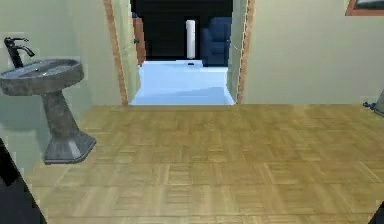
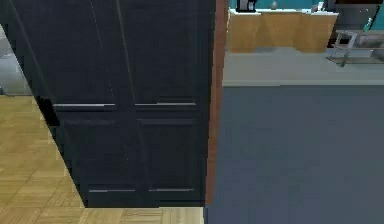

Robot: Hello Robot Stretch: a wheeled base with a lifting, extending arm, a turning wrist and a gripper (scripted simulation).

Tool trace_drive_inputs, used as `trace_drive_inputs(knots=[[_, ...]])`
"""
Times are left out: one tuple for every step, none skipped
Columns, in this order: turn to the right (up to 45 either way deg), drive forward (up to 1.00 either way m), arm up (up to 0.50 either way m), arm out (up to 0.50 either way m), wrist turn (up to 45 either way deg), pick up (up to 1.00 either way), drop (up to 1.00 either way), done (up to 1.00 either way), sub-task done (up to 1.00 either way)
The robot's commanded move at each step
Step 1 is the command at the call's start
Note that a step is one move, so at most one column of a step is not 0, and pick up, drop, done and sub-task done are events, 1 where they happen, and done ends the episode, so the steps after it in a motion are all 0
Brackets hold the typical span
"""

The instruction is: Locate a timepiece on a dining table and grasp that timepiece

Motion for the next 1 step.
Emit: trace_drive_inputs(knots=[[0.0,1.00,0.00,0.00,0.0,0.00,0.00,0.00,0.00]])
